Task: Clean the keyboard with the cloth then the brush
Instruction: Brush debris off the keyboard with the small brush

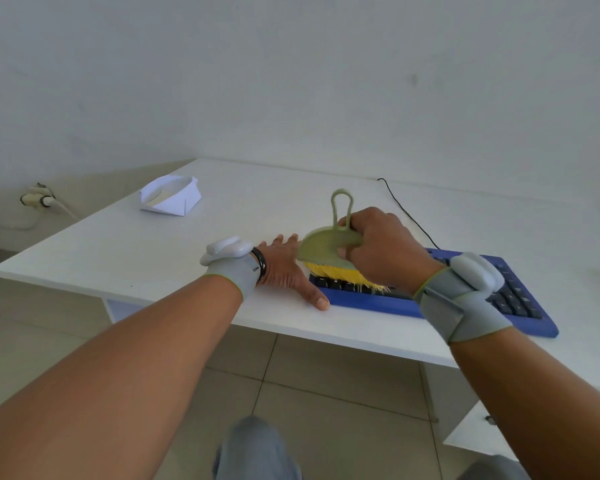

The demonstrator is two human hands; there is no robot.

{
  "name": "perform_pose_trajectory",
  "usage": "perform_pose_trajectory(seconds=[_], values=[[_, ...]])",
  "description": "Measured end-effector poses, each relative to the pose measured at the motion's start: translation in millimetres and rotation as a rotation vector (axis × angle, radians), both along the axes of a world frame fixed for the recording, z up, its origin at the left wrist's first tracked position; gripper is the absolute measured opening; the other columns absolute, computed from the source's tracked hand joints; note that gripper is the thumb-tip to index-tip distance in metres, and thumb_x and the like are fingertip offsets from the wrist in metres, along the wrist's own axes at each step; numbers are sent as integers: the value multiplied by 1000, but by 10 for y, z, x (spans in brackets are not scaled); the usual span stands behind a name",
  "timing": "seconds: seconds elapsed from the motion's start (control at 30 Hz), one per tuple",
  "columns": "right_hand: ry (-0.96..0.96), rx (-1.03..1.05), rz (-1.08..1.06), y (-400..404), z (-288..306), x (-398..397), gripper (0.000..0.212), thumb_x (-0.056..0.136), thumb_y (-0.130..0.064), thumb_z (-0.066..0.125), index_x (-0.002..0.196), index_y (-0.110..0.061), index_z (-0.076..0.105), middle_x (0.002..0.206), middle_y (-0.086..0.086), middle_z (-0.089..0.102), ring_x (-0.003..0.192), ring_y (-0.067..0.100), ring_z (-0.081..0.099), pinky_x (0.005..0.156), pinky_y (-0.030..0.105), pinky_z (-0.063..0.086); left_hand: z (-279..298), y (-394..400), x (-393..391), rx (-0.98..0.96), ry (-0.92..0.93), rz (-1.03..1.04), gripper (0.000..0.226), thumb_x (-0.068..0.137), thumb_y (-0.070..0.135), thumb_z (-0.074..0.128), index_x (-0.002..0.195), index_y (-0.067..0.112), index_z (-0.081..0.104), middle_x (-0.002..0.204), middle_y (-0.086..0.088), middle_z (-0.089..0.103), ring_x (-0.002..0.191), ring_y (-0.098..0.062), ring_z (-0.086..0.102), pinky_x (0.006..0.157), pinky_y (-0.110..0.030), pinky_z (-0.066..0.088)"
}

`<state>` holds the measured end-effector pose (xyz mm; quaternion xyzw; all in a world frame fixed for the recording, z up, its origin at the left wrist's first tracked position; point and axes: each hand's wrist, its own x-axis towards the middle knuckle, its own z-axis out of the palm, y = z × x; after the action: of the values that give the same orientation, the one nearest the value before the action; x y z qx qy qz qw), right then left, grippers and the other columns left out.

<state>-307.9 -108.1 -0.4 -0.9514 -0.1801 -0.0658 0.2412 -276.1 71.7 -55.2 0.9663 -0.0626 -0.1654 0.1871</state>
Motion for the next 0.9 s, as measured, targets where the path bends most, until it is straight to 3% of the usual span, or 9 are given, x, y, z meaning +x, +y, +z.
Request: perform_pose_trajectory(seconds=[0.07, 0.17, 0.27, 0.4, 0.5, 0.6, 0.73, 0.9], values=[[-2, 88, -20, 1, -7, 32, 39, 90, -21, 63, 129, -20, 57, 119, 8, 57, 103, 29, 56, 87, 36, 48, -28, 20, 40, -6, 2, -6, 132, 52, 74, 79, 157, 37, 8, 166, -2, -9, 150, -21, -19, 118, -48, -11], [26, 245, -52, -146, 38, 98, 40, 90, -21, 65, 129, -17, 58, 114, 10, 61, 93, 26, 61, 66, 25, 45, -65, 55, 50, -40, -33, -19, 136, 49, 74, 80, 157, 35, 7, 166, 2, -5, 151, -21, -15, 120, -48, -10], [-35, 150, -110, -353, 105, 111, 28, 89, -19, 62, 117, -15, 63, 100, 12, 62, 75, 25, 59, 53, 23, 40, -54, 107, 4, -102, -9, -26, 132, 49, 70, 79, 157, 32, 13, 166, 5, 0, 152, -18, -8, 121, -46, -2], [-92, 37, -192, -363, 60, 57, 9, 82, -16, 56, 82, -7, 54, 78, 10, 51, 69, 35, 52, 59, 31, 38, 9, 213, -10, -297, 66, -21, 108, 58, 50, 87, 151, 37, 35, 165, 9, 10, 151, -12, 2, 119, -39, 5], [-115, 72, -201, -188, -30, 3, 28, 84, -17, 56, 66, -13, 35, 69, 4, 39, 70, 32, 43, 63, 32, 31, -42, 252, 14, -321, 51, -32, 91, 70, 38, 86, 148, 37, 41, 164, 11, 14, 151, -10, 5, 118, -36, 5], [-105, 129, -158, 18, -103, -16, 33, 84, -15, 58, 64, -15, 31, 69, 3, 38, 69, 30, 42, 61, 31, 31, -107, 265, 46, -310, 18, -20, 91, 68, 41, 88, 147, 38, 44, 163, 14, 16, 150, -8, 6, 117, -35, 6], [8, 341, -144, 103, -115, 61, 21, 77, -18, 62, 72, -9, 44, 82, 12, 54, 70, 32, 56, 59, 36, 52, -160, 289, 60, -311, 0, -22, 106, 50, 57, 87, 145, 35, 48, 161, 18, 20, 150, -4, 2, 120, -37, 4], [-176, 408, -264, 39, 7, 203, 24, 79, -18, 59, 64, -13, 42, 72, 8, 54, 63, 30, 55, 55, 35, 48, -123, 313, 40, -299, 29, -59, 101, 60, 53, 86, 148, 36, 41, 163, 14, 16, 150, -8, 5, 117, -32, 5]])
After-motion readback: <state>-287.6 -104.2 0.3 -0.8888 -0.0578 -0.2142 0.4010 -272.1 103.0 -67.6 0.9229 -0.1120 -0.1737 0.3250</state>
